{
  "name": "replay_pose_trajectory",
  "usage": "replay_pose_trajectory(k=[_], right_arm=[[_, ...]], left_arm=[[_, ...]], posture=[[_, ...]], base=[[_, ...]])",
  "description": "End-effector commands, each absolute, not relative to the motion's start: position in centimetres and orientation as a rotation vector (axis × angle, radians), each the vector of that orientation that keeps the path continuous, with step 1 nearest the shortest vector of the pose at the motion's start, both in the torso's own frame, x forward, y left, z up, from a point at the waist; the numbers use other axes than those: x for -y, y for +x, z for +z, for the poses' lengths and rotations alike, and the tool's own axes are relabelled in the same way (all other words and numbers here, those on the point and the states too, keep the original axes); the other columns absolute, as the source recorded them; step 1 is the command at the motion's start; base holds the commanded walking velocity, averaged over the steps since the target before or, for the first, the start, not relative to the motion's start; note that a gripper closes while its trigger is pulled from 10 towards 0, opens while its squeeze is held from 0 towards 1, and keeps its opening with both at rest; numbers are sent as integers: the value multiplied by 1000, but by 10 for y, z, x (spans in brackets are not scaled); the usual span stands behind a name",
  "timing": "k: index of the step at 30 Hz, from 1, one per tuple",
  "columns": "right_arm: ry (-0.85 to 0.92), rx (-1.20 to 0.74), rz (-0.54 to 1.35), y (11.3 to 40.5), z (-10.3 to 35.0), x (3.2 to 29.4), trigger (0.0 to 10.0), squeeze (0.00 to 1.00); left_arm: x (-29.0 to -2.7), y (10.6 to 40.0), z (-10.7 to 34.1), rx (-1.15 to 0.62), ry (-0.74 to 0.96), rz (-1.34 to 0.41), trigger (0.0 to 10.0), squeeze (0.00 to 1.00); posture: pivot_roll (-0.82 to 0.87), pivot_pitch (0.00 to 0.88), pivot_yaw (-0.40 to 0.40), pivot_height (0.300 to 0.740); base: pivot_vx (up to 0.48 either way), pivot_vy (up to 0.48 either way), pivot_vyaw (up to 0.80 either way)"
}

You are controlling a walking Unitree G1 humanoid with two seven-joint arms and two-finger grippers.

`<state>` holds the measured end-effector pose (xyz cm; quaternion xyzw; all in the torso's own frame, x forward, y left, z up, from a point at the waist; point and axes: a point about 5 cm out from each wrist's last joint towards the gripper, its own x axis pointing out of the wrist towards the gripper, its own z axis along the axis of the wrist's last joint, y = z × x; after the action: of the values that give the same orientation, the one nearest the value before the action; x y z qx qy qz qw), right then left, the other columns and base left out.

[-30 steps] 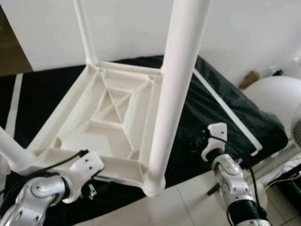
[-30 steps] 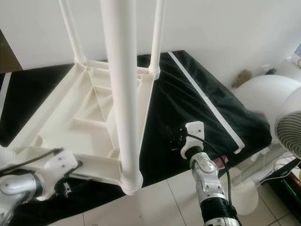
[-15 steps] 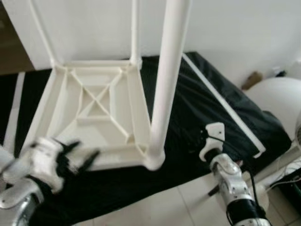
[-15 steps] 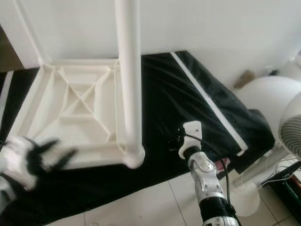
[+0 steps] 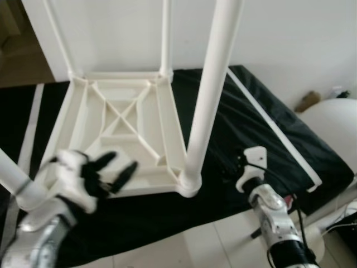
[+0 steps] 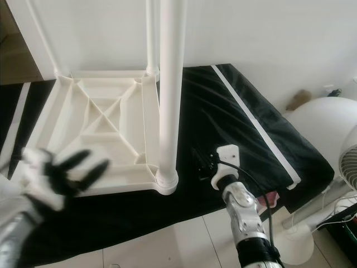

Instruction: Building children table

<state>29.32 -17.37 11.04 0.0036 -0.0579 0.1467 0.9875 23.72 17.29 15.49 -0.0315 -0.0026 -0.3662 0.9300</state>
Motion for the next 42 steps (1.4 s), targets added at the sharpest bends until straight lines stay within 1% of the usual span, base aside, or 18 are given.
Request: replay_pose_trajectory(k=[1,5,7,9,14,16,17,19,21,22,23,25,26,27,29,32,36,42], right_arm=[[54,124,299,286,113,180,10000,0],[63,123,300,284,113,182,10000,0],[37,103,256,273,111,190,10000,0],[20,82,254,264,110,193,10000,0],[5,65,280,258,110,192,10000,0],[-51,42,331,252,111,190,10000,0],[-51,42,331,252,111,190,10000,0],[-60,14,407,248,112,186,10000,0],[-56,7,430,247,113,184,10000,0],[-56,-26,565,240,118,174,10000,0],[-56,-26,565,240,118,174,10000,0],[-51,-60,658,235,119,168,10000,0],[-51,-60,658,235,119,168,10000,0],[-30,-85,715,233,120,163,10000,0],[-18,-94,754,231,121,160,10000,0],[-35,-97,866,227,125,150,10000,0],[-52,-94,909,227,127,145,10000,0],[-44,-68,988,239,137,131,10000,0]], left_arm=[[-169,246,161,53,-45,-799,10000,0],[-168,250,162,62,-48,-790,10000,0],[-161,272,172,90,-54,-718,10000,0],[-157,286,177,103,-69,-665,10000,0],[-157,291,175,98,-75,-633,10000,0],[-154,295,172,95,-89,-622,10000,0],[-154,295,172,95,-89,-622,10000,0],[-148,298,172,111,-91,-626,10000,0],[-146,299,172,114,-95,-630,10000,0],[-140,305,168,96,-54,-620,10000,0],[-140,305,168,96,-54,-620,10000,0],[-138,306,166,99,-29,-619,10000,0],[-138,306,166,99,-29,-619,10000,0],[-141,306,165,98,-28,-608,10000,0],[-143,305,164,91,-40,-602,10000,0],[-150,305,163,86,-14,-563,10000,0],[-154,304,163,89,-12,-555,10000,0],[-168,306,162,110,140,-526,10000,0]], posture=[[13,9,-4,740],[13,9,-4,740],[-5,6,0,740],[-14,7,3,740],[-25,4,5,740],[-32,3,5,740],[-32,3,5,740],[-42,5,3,740],[-42,5,3,740],[-50,7,-5,740],[-50,7,-5,740],[-59,8,-11,740],[-59,8,-11,740],[-55,8,-17,740],[-48,12,-20,740],[-40,12,-23,740],[-33,11,-25,740],[-22,12,-31,740]], base=[[0,0,0],[0,0,0],[0,0,0],[0,0,0],[0,0,0],[0,0,0],[0,0,0],[0,0,0],[0,0,0],[0,0,0],[0,0,0],[0,0,0],[0,0,0],[0,0,0],[0,0,0],[0,0,0],[0,0,0],[0,0,0]])
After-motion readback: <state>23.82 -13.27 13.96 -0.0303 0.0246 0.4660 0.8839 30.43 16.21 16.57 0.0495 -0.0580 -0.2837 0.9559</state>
